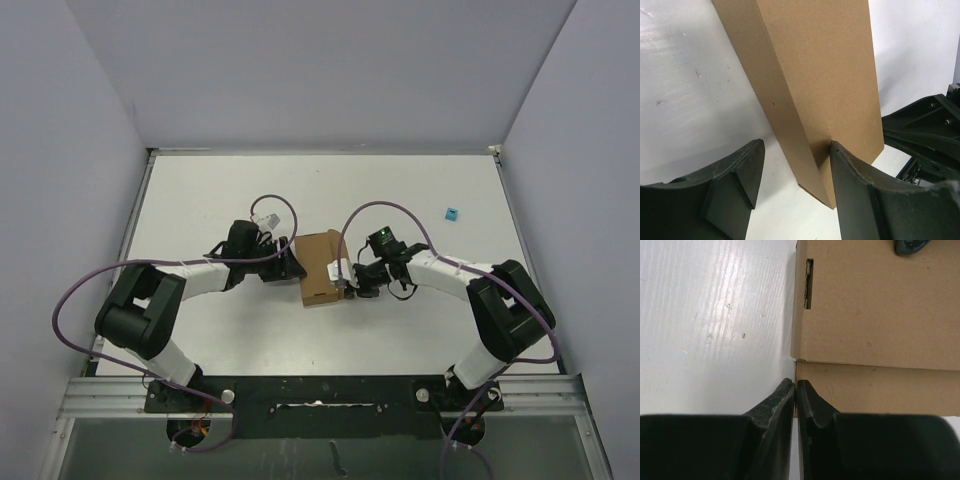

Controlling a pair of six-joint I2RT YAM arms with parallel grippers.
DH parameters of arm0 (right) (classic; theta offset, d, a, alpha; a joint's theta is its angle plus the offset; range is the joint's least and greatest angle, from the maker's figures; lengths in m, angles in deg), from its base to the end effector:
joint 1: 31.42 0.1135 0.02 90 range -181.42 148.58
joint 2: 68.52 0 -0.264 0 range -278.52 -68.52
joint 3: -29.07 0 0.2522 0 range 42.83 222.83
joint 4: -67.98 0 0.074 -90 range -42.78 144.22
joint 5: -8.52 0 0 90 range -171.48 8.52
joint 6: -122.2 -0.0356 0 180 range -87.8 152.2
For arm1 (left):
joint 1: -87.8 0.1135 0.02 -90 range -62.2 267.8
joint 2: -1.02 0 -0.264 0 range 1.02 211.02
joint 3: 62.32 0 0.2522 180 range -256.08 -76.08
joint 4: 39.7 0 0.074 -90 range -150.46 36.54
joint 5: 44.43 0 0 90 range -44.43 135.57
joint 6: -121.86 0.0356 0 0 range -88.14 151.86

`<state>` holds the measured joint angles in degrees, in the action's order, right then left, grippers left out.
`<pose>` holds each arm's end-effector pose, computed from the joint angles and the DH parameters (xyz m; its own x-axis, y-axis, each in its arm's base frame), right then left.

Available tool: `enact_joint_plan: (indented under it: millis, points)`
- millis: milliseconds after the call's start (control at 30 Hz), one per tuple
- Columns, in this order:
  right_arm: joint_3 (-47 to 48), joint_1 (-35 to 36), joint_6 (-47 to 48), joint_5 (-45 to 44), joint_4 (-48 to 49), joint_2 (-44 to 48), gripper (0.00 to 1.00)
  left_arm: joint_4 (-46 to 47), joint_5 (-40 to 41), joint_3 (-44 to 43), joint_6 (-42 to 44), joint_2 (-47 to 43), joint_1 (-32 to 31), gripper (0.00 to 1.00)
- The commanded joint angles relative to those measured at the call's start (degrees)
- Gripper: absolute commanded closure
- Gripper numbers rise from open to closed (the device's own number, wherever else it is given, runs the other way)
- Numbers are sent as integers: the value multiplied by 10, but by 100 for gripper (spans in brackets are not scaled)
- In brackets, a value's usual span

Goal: Fold the paper box

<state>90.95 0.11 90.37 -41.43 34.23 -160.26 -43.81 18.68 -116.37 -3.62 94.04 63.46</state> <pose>0.2367 0.1721 0.1611 0.1445 -0.6743 -0.7241 -0.9884 -0.1328 -0.0736 0.2733 -0.1413 0.1463 -0.8948 -0.1634 -0.4155 0.1832 0.7142 -0.6755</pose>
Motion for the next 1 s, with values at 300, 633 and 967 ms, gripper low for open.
enact_joint_plan:
  millis: [300, 633, 967]
  points:
    - [49, 21, -52, -1, 3, -13, 95, -13, -1, -27, 19, 23, -8, 49]
    - [77, 39, -93, -8, -13, -29, 93, -20, 2, -40, 21, 28, -19, 49]
    - [85, 6, -32, 12, -74, -12, 64, -43, 0, -45, 42, 31, -13, 49]
